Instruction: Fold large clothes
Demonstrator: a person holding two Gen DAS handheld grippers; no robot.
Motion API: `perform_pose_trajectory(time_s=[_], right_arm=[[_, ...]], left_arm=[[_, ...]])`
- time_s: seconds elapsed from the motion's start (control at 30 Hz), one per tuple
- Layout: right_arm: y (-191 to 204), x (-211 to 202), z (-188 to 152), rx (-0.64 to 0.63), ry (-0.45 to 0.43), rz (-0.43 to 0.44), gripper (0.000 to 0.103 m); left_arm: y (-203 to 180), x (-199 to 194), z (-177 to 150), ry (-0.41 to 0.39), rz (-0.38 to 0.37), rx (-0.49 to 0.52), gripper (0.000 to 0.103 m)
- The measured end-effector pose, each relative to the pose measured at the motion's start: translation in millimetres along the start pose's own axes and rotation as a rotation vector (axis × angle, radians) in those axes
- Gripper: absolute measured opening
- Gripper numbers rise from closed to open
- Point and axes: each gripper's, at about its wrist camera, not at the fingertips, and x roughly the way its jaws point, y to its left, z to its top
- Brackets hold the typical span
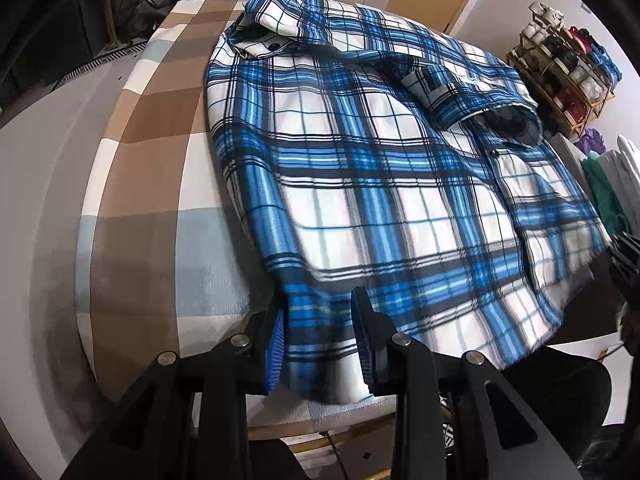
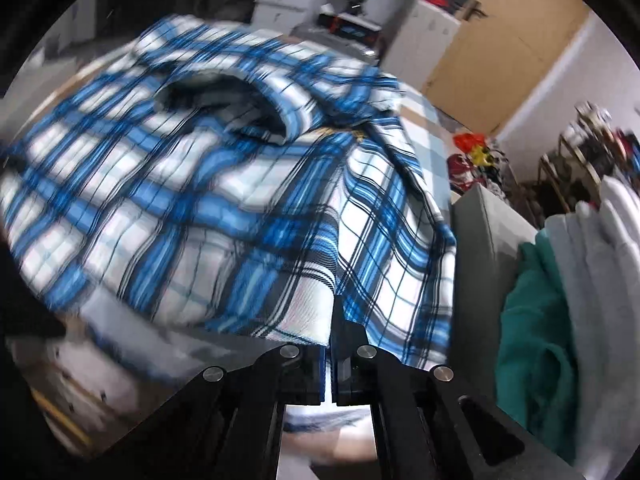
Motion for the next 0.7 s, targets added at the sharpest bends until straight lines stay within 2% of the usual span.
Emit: perform_pose_trajectory(time_s=[0.1,0.2,0.23,0.27,0.33,0.4,0.5,0.57,0.63,0.7], right_arm=[[17,8,-7,-0.085,0.109,0.017,0.001],[19,27,-9,-0.059,0.228,0.098,0.005],[15,29,-9,-0.041,0.229,0.108,0.009],[3,25,-9,0.011,0.227,0.180,0.016],[-22,16,-7,0.122,0.210,0.271,0.055],[-55,-1,-9,0.251,0.130,0.314,0.063],[-98,-7,-15,0.440,0.078,0.292,0.070],[-110,8,-17,0.517,0.122,0.271,0.070],[-107,25,-20,0.536,0.181,0.254,0.069],[-99,37,-17,0.513,0.209,0.191,0.070]], left_arm=[[-1,0,0,0.000,0.001,-0.001,0.025],[-2,0,0,0.000,-0.004,-0.006,0.025],[-2,0,0,-0.001,-0.004,-0.009,0.025],[-3,0,-1,-0.001,-0.003,-0.010,0.025],[-4,0,-2,-0.002,-0.002,-0.013,0.025],[-3,0,-2,-0.002,-0.004,-0.019,0.025],[-3,0,-1,-0.001,-0.001,-0.022,0.025],[-4,0,-1,-0.002,0.009,-0.015,0.025],[-5,1,-1,-0.001,0.012,-0.011,0.025],[-4,1,-1,-0.001,0.006,-0.014,0.025]])
